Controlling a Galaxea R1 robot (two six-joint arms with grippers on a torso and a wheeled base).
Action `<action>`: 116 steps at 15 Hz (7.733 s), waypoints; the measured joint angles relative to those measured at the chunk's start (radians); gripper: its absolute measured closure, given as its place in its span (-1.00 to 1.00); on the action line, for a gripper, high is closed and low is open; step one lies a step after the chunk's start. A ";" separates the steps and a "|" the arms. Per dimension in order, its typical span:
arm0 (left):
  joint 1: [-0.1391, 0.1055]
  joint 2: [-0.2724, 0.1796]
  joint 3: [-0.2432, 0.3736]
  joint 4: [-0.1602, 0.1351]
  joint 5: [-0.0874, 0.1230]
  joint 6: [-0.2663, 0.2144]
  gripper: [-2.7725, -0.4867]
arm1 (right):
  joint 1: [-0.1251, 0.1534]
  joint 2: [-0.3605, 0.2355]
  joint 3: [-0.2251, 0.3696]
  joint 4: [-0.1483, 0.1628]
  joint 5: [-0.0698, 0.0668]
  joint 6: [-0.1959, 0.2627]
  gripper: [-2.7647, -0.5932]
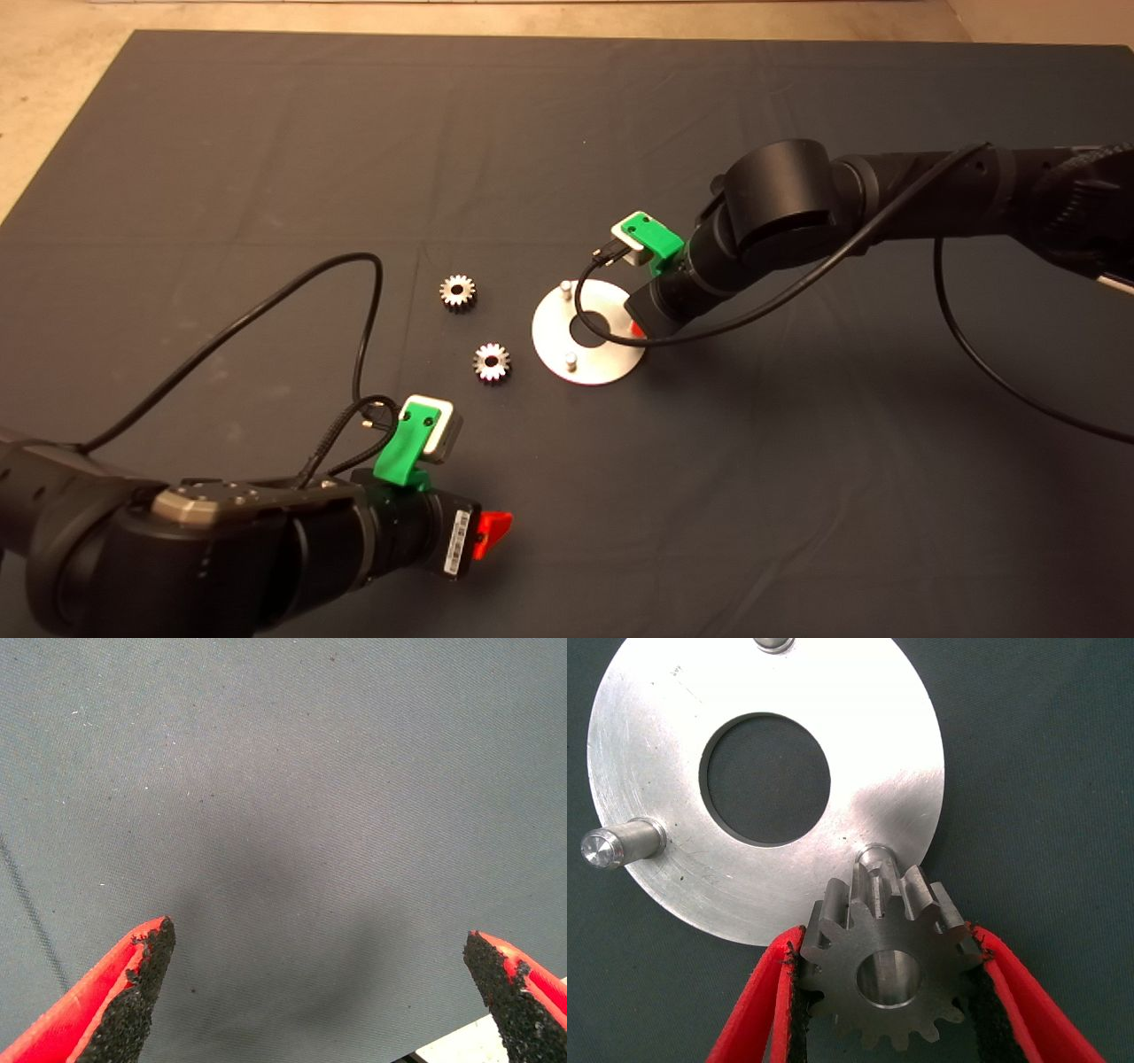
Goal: Install three planetary gears onto the carrier pins
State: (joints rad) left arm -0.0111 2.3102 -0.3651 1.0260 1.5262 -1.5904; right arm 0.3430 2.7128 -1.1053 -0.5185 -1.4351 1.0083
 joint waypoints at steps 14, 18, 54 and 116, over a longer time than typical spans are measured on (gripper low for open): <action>0.000 0.002 0.000 0.004 0.000 0.000 -0.63 | -0.003 0.035 -0.053 0.000 0.007 -0.017 0.63; 0.000 0.003 0.000 0.004 0.000 0.000 -0.63 | -0.004 0.038 -0.061 0.000 0.007 -0.017 0.63; 0.000 0.002 0.000 0.018 0.000 0.000 -0.63 | -0.025 0.032 -0.079 -0.005 0.011 -0.039 0.63; 0.000 -0.008 -0.009 0.019 0.001 0.031 -0.63 | 0.033 -0.319 0.531 -0.006 -0.095 0.182 -0.36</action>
State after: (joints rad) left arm -0.0109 2.3023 -0.3738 1.0454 1.5268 -1.5596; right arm 0.3762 2.3940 -0.5747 -0.5247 -1.5301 1.1902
